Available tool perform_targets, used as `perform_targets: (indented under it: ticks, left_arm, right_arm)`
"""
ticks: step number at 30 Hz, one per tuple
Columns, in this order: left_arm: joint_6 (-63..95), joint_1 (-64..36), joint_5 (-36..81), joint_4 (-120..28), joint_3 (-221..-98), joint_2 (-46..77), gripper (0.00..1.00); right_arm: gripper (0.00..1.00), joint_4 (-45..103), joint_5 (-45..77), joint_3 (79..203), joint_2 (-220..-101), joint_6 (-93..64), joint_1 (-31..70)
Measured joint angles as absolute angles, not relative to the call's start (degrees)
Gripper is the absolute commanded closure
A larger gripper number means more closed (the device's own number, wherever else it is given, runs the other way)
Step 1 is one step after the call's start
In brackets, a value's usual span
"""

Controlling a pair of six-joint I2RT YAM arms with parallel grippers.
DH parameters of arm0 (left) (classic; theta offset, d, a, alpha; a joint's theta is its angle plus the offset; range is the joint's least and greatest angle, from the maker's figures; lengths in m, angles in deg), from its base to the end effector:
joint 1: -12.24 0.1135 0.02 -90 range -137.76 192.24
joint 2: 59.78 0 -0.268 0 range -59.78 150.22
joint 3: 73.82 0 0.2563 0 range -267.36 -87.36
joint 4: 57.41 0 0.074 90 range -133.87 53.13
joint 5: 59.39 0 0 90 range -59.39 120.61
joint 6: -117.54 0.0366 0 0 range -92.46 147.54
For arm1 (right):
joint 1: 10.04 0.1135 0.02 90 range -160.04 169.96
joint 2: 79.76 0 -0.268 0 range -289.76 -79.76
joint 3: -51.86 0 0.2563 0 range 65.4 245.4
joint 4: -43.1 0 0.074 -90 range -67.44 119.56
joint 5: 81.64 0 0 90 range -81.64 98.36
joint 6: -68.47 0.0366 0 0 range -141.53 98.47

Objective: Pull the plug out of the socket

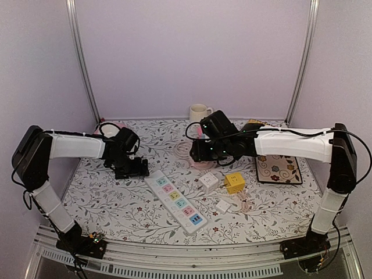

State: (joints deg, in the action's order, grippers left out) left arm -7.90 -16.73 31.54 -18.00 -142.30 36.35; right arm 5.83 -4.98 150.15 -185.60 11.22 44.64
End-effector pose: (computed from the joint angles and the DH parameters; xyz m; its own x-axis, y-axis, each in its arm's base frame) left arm 0.2792 -0.1539 0.1592 -0.9340 -0.1456 -0.3262 -0.0771 0.9738 -0.2138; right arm 0.2526 0.3419 0.2604 -0.7210 -0.1072 -0.6846 -0.3677 0.8966 0.2469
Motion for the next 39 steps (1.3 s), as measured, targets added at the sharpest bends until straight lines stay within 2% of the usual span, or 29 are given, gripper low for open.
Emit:
perform_targets:
  ticks: [8,12,18,30,32,34,39]
  left_arm:
    - [-5.12,-16.71,32.59,-12.86,-147.83,34.36,0.04]
    - [-4.45,-16.62,32.52,-12.05,-149.62,32.51,0.05]
    - [-4.07,-16.62,31.91,-10.48,-150.86,29.53,0.04]
    - [-4.12,-16.62,29.59,-10.11,-151.02,24.05,0.04]
    - [-4.12,-16.62,29.42,-10.13,-151.0,23.68,0.05]
    - [-4.12,-16.62,29.13,-10.13,-150.91,23.46,0.05]
    - [-4.16,-16.62,28.3,-10.3,-150.17,23.15,0.04]
  right_arm:
    - [0.63,10.44,0.42,133.3,-171.04,17.05,34.0]
    - [0.63,13.33,4.42,127.55,-167.5,19.15,27.68]
    - [0.63,17.2,11.94,124.25,-168.13,20.94,20.44]
    - [0.62,24.72,20.64,124.25,-178.76,22.52,17.62]
    - [0.59,25.74,21.82,124.25,-180.29,23.06,17.25]
    - [0.52,26.68,22.91,124.25,-181.6,23.79,17.03]
    - [0.41,28.19,24.48,123.99,-183.13,24.46,16.77]
